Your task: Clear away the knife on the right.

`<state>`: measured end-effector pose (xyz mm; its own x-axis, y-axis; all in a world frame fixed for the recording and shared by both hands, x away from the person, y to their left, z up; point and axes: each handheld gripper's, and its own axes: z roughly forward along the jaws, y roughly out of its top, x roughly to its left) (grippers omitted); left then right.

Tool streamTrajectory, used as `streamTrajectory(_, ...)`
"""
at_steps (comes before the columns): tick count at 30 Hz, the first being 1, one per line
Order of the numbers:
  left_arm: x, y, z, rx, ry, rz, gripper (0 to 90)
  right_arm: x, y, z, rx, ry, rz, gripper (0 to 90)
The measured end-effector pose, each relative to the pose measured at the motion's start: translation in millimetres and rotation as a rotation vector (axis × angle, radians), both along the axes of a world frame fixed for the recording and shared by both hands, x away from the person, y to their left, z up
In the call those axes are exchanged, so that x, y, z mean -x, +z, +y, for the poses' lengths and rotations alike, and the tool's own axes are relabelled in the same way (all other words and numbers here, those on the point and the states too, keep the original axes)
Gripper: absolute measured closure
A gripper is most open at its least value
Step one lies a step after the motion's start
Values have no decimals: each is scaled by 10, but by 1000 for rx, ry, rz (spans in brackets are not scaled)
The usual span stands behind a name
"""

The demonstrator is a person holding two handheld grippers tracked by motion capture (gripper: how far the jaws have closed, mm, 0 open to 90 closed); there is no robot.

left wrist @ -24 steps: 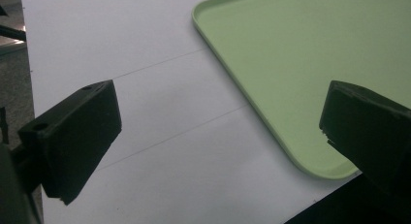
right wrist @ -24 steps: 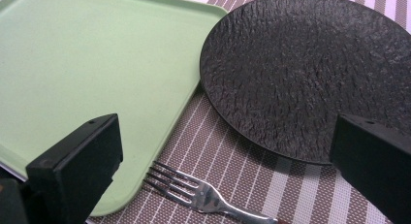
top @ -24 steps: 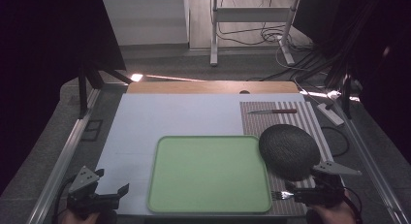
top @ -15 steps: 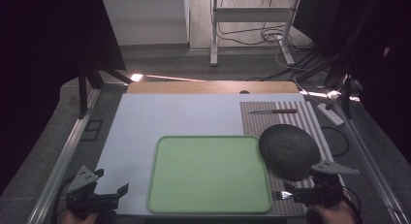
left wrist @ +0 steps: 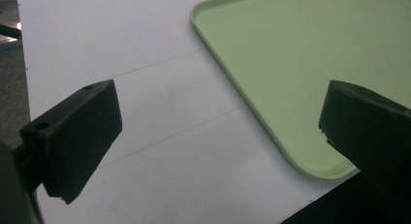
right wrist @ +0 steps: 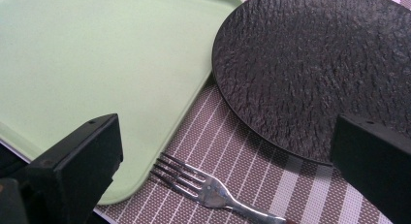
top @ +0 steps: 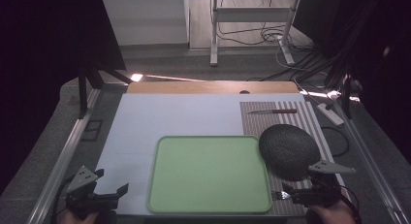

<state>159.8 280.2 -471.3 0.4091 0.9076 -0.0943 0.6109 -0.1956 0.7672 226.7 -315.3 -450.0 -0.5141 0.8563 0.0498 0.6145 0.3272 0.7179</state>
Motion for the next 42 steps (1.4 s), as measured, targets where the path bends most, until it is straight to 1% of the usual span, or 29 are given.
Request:
streamTrajectory(7,-2,0,2,2,0,2,19,-4,3,8,4,14,2,0)
streamTrajectory(11,-3,-1,4,4,0,3,19,-15,15,6,1,16,-17,0)
streamTrajectory(15,-4,-1,7,6,0,3,20,-23,14,8,8,20,-20,0)
streamTrajectory(23,-5,-3,20,21,2,4,20,-41,22,17,0,36,-25,0)
streamTrajectory(29,-7,-4,20,20,2,5,21,-70,36,42,5,54,-36,0)
streamTrajectory(34,-12,-5,19,19,0,8,21,-109,48,49,5,65,-49,0)
streamTrajectory(36,-12,-5,17,18,0,9,21,-146,66,45,0,70,-61,0)
streamTrajectory(40,-12,-5,18,19,0,9,22,-178,70,41,-2,77,-61,0)
streamTrajectory(42,-12,-4,18,18,0,10,22,-212,61,37,-13,86,-51,0)
